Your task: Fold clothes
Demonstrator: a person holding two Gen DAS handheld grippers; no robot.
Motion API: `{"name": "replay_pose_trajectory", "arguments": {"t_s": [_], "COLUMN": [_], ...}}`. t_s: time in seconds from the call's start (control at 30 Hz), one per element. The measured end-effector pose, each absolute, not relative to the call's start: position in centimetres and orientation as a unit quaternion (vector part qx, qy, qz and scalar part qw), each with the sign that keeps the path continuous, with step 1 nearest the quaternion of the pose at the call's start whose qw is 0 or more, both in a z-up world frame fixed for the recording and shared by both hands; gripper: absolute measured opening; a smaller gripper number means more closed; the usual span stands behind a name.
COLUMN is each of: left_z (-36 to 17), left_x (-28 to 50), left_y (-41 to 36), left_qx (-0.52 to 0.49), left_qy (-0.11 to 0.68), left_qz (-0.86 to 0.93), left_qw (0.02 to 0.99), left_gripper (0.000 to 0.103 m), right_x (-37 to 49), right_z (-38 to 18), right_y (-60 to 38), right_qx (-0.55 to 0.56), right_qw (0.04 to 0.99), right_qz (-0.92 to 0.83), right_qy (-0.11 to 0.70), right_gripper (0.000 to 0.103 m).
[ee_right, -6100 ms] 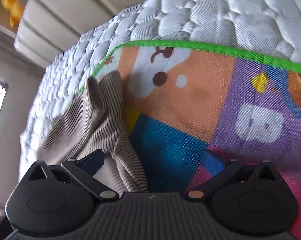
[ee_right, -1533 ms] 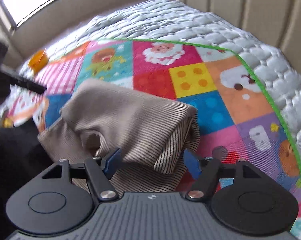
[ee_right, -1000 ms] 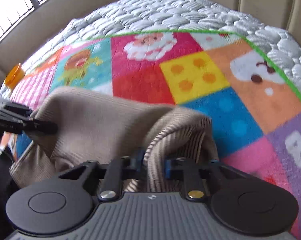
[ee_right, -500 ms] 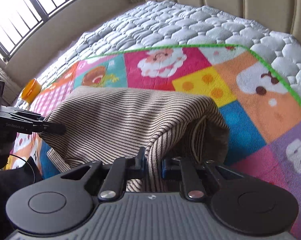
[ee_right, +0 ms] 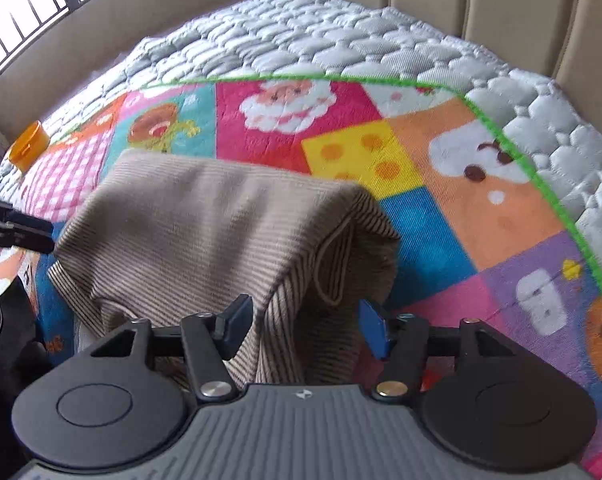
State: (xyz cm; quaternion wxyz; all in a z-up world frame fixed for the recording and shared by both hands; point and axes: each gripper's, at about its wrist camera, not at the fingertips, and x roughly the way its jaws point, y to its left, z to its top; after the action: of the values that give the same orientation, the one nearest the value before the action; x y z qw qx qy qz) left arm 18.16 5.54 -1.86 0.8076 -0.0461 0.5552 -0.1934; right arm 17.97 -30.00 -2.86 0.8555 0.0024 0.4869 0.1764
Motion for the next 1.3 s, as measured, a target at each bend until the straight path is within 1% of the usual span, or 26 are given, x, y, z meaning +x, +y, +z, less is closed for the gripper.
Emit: {"name": "replay_pose_trajectory", "arguments": {"t_s": [0.03, 0.13, 0.17, 0.2, 0.27, 0.33, 0.4, 0.43, 0.47, 0.57, 0.67, 0.73, 0.83, 0.87, 0.9, 0.93, 0.97, 1.07, 1.1, 1.17, 1.2, 1.3], "left_z": [-1.4, -2.3, -3.0, -4.1, -6.1, -8.0, -9.4, -9.3, -9.3, -8.8, -8.3, -7.9, -7.6, -7.6, -7.5, -7.5, -7.4, -6.4, -6.1, -5.6, -5.4, -5.4], "left_x": [17.7, 17.1, 17.0, 17.0, 17.1, 17.4, 18.4, 19.1, 19.8, 22.4, 25.4, 27.5, 30.3, 30.7, 31.1, 31.5, 31.8, 30.8, 30.3, 28.7, 27.7, 24.9], "left_y": [5.3, 3.9, 3.4, 2.7, 1.5, 0.8, 1.0, 1.3, 1.5, 1.9, 2.0, 1.5, 0.4, 0.2, 0.0, -0.2, -0.3, 1.1, 1.7, 3.0, 3.5, 4.5], "left_qx": [-0.059, -0.124, -0.146, -0.154, -0.169, -0.182, -0.194, -0.193, -0.192, -0.173, -0.152, -0.130, -0.091, -0.079, -0.067, -0.056, -0.046, -0.058, -0.070, -0.095, -0.104, -0.121], "left_qy": [0.556, 0.585, 0.598, 0.607, 0.625, 0.638, 0.643, 0.636, 0.629, 0.610, 0.585, 0.563, 0.527, 0.520, 0.513, 0.507, 0.500, 0.504, 0.509, 0.523, 0.531, 0.554], "left_qz": [-0.203, -0.236, -0.243, -0.242, -0.240, -0.232, -0.212, -0.206, -0.199, -0.177, -0.156, -0.148, -0.141, -0.138, -0.135, -0.132, -0.130, -0.124, -0.123, -0.126, -0.133, -0.156], "left_qw": [0.804, 0.766, 0.750, 0.741, 0.723, 0.711, 0.710, 0.718, 0.726, 0.753, 0.781, 0.803, 0.833, 0.839, 0.845, 0.850, 0.855, 0.853, 0.849, 0.837, 0.830, 0.809], "left_gripper": [0.066, 0.078, 0.083, 0.084, 0.085, 0.084, 0.081, 0.078, 0.073, 0.067, 0.066, 0.066, 0.069, 0.072, 0.075, 0.080, 0.080, 0.078, 0.079, 0.080, 0.081, 0.081], "right_x": [18.3, 20.1, 20.8, 21.5, 22.8, 24.1, 24.3, 24.1, 23.8, 23.1, 22.4, 21.9, 20.2, 19.3, 18.3, 17.3, 16.3, 14.6, 14.4, 14.6, 14.9, 15.9], "right_z": [-2.0, -1.0, -1.0, -1.6, -2.7, -4.3, -5.2, -5.5, -5.7, -6.4, -7.2, -7.7, -7.6, -7.5, -7.2, -7.0, -6.9, -6.7, -6.5, -5.7, -5.2, -4.2], "right_y": [-30.3, -30.1, -29.9, -29.2, -28.0, -28.1, -28.4, -28.5, -28.7, -29.1, -29.6, -29.9, -29.3, -28.7, -28.0, -27.1, -26.2, -24.3, -24.1, -24.7, -25.4, -27.3], "right_qx": [0.009, 0.015, 0.008, -0.019, -0.068, -0.065, -0.064, -0.065, -0.065, -0.066, -0.066, -0.067, -0.059, -0.056, -0.056, -0.060, -0.066, -0.071, -0.069, -0.049, -0.030, 0.019], "right_qw": [0.865, 0.882, 0.887, 0.893, 0.901, 0.899, 0.896, 0.893, 0.891, 0.884, 0.877, 0.872, 0.862, 0.858, 0.852, 0.846, 0.838, 0.820, 0.817, 0.823, 0.830, 0.847], "right_qz": [0.175, 0.163, 0.156, 0.142, 0.117, 0.106, 0.105, 0.107, 0.109, 0.115, 0.122, 0.126, 0.134, 0.144, 0.161, 0.184, 0.208, 0.264, 0.274, 0.275, 0.266, 0.233], "right_qy": [0.470, 0.442, 0.434, 0.426, 0.412, 0.419, 0.427, 0.431, 0.436, 0.448, 0.460, 0.468, 0.484, 0.490, 0.495, 0.497, 0.499, 0.503, 0.502, 0.495, 0.490, 0.478], "right_gripper": [0.067, 0.067, 0.067, 0.067, 0.066, 0.063, 0.062, 0.062, 0.062, 0.062, 0.062, 0.062, 0.062, 0.060, 0.055, 0.054, 0.054, 0.054, 0.055, 0.063, 0.070, 0.071]}}
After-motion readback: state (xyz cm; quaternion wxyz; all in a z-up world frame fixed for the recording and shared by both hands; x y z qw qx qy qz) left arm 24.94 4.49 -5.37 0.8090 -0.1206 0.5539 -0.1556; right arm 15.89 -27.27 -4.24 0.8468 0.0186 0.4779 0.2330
